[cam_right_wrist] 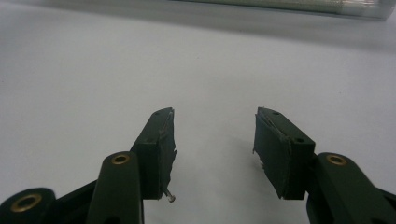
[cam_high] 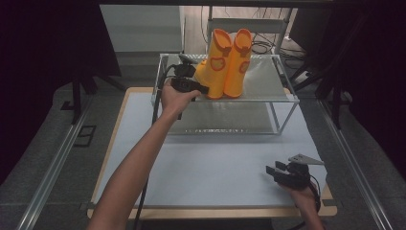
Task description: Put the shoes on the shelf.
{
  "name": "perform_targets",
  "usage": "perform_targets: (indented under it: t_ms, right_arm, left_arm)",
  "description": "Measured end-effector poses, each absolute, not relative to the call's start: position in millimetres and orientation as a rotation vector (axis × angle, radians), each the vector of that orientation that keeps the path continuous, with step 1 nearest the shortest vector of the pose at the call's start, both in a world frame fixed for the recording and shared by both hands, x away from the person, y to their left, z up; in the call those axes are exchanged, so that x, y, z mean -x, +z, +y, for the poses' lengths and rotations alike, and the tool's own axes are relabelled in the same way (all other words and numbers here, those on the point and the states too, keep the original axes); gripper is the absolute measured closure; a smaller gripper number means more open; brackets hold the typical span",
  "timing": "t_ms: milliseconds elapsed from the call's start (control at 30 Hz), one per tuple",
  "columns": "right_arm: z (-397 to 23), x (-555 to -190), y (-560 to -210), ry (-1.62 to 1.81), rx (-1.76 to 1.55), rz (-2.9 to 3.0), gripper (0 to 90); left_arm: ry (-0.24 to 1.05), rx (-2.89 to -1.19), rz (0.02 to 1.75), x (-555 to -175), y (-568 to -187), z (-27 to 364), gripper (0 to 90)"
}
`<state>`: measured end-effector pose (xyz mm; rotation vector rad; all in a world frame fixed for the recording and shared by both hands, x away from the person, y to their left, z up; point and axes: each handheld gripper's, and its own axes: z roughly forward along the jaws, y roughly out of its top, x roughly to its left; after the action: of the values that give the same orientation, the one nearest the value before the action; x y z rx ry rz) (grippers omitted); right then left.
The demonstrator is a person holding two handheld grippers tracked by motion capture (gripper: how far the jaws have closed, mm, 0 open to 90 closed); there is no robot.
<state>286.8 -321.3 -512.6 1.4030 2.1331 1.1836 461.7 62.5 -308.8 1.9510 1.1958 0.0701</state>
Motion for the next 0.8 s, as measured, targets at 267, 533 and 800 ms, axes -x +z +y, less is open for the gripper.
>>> perform_targets:
  t_ms: [267,533,800]
  right_arm:
    - [-324,-287,-513,1.177,-1.412,2.136,47.7]
    - [-324,-286,-513,1.173,-1.412,2.138,47.7]
    - [-323,-287,-515,1.171,-1.409,2.138,47.4]
  left_arm:
    - [0.071,-1.939,1.189,-458,-306,74,82.7]
    - [0.070,-1.923,1.159,-449,-303,87,73.2]
    - [0.057,-1.926,1.113,-435,-301,102,66.0]
